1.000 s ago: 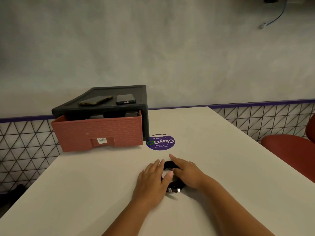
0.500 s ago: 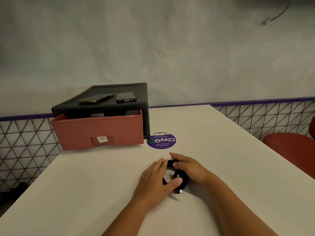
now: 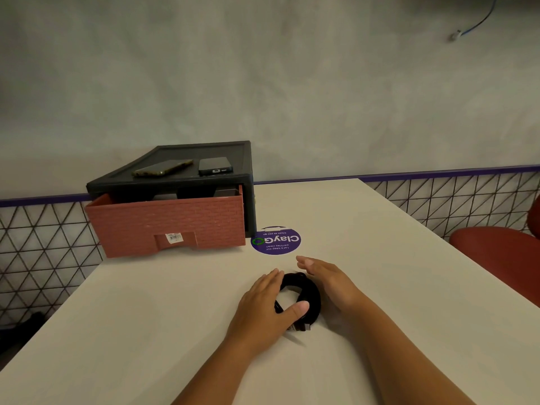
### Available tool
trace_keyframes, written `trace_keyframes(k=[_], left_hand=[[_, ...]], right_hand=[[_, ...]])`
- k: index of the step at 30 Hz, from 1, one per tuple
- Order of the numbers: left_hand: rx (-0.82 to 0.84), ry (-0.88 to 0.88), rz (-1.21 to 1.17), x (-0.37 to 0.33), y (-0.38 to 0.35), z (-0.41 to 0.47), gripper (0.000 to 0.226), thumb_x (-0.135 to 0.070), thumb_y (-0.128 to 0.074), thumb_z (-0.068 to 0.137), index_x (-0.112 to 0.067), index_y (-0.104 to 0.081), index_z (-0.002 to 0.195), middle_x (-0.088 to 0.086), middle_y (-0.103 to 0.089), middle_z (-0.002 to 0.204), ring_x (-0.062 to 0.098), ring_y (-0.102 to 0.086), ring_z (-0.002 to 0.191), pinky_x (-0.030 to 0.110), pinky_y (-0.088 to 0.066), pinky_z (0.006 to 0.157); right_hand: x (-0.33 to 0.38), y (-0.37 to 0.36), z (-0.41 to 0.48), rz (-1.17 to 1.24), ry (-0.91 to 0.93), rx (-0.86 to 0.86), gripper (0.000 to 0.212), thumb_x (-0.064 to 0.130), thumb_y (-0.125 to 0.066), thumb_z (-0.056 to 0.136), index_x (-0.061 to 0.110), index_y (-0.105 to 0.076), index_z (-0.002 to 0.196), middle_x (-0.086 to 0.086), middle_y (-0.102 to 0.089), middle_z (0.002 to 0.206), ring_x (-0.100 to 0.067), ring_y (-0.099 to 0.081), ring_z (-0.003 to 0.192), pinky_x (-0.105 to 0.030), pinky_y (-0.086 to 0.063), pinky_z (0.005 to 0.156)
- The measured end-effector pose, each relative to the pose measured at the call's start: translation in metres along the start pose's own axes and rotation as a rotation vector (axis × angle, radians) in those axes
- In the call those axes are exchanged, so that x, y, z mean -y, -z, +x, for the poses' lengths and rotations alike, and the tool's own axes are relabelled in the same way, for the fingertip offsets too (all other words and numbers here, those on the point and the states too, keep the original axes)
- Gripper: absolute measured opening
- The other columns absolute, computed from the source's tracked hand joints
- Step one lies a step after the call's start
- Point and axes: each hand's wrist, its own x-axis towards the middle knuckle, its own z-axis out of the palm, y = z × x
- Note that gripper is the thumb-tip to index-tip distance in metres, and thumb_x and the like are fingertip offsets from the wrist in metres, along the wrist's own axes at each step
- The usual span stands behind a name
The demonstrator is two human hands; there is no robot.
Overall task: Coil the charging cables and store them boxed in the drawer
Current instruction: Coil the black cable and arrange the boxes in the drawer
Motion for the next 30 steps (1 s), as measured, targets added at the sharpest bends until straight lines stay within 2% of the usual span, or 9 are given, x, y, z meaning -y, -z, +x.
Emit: trace_keyframes(k=[3, 7, 14, 17, 20, 22, 24, 27, 30], left_hand=[[-0.033, -0.004, -0.031, 0.001, 0.000, 0.000, 0.076, -0.060, -0.046, 0.087, -0.025, -0.019, 0.149, -0.012, -0.015, 0.156, 0.004, -0.010, 0.143, 0.032, -0.015, 0.117], [-0.104, 0.025, -0.257, 0.001, 0.002, -0.001, 0.063, -0.044, -0.052, 0.091, -0.026, -0.028, 0.146, -0.013, -0.026, 0.152, 0.002, -0.022, 0.138, 0.024, -0.021, 0.113], [-0.328, 0.172, -0.636, 0.019, 0.026, 0.006, 0.045, -0.024, -0.057, 0.091, -0.022, -0.046, 0.135, -0.004, -0.044, 0.141, 0.004, -0.039, 0.119, 0.019, -0.028, 0.098], [-0.393, 0.247, -0.848, 0.034, 0.044, 0.009, 0.041, -0.022, -0.053, 0.094, -0.017, -0.047, 0.133, 0.002, -0.048, 0.138, 0.010, -0.046, 0.118, 0.026, -0.034, 0.099], [-0.442, 0.316, -1.069, 0.046, 0.065, 0.014, 0.030, -0.025, -0.049, 0.095, -0.021, -0.048, 0.125, 0.002, -0.050, 0.133, 0.014, -0.046, 0.121, 0.031, -0.039, 0.096], [-0.472, 0.364, -1.137, 0.057, 0.081, 0.021, 0.028, -0.033, -0.048, 0.095, -0.024, -0.047, 0.122, 0.000, -0.049, 0.131, 0.016, -0.045, 0.120, 0.036, -0.040, 0.098], [-0.500, 0.403, -1.196, 0.069, 0.097, 0.029, 0.038, -0.040, -0.047, 0.094, -0.023, -0.045, 0.128, 0.001, -0.047, 0.137, 0.017, -0.045, 0.120, 0.039, -0.039, 0.100], [-0.519, 0.449, -1.372, 0.083, 0.121, 0.045, 0.059, -0.047, -0.047, 0.092, -0.015, -0.035, 0.142, 0.006, -0.039, 0.145, 0.022, -0.039, 0.132, 0.040, -0.035, 0.102], [-0.524, 0.508, -1.589, 0.085, 0.138, 0.060, 0.072, -0.048, -0.048, 0.091, -0.007, -0.025, 0.145, 0.012, -0.036, 0.148, 0.026, -0.035, 0.135, 0.040, -0.033, 0.106]], right_hand=[[-0.002, 0.002, 0.002, 0.001, 0.010, 0.011, 0.033, 0.031, -0.051, 0.094, 0.018, -0.058, 0.123, 0.000, -0.055, 0.131, -0.019, -0.046, 0.124, -0.041, -0.039, 0.106], [0.000, 0.005, -0.003, -0.015, -0.020, 0.050, 0.018, 0.022, -0.048, 0.096, 0.016, -0.064, 0.094, 0.011, -0.072, 0.073, -0.001, -0.068, 0.067, -0.019, -0.053, 0.061], [0.018, 0.007, 0.011, -0.343, 0.106, -0.047, 0.031, 0.031, -0.043, 0.097, 0.022, -0.057, 0.123, 0.016, -0.056, 0.111, -0.006, -0.048, 0.109, -0.022, -0.031, 0.091], [0.024, 0.001, 0.022, -0.361, 0.110, -0.025, 0.022, 0.032, -0.044, 0.097, 0.029, -0.057, 0.115, 0.021, -0.056, 0.106, -0.004, -0.047, 0.105, -0.027, -0.031, 0.094], [0.029, -0.008, 0.043, -0.418, 0.124, -0.051, 0.034, 0.034, -0.047, 0.095, 0.022, -0.054, 0.126, 0.006, -0.058, 0.123, -0.011, -0.049, 0.113, -0.027, -0.036, 0.098], [0.035, -0.016, 0.057, -0.475, 0.148, -0.065, 0.039, 0.034, -0.049, 0.094, 0.019, -0.052, 0.130, -0.002, -0.057, 0.129, -0.016, -0.053, 0.111, -0.021, -0.044, 0.085], [0.044, -0.026, 0.072, -0.569, 0.185, -0.085, 0.042, 0.037, -0.049, 0.094, 0.021, -0.049, 0.133, -0.003, -0.053, 0.133, -0.018, -0.055, 0.109, -0.022, -0.048, 0.080], [0.063, -0.046, 0.097, -0.723, 0.257, -0.127, 0.045, 0.040, -0.046, 0.095, 0.028, -0.042, 0.138, -0.003, -0.043, 0.143, -0.024, -0.047, 0.123, -0.037, -0.041, 0.099], [0.083, -0.067, 0.122, -0.803, 0.351, -0.152, 0.046, 0.038, -0.046, 0.096, 0.029, -0.039, 0.140, -0.006, -0.039, 0.146, -0.026, -0.041, 0.130, -0.038, -0.033, 0.107]])
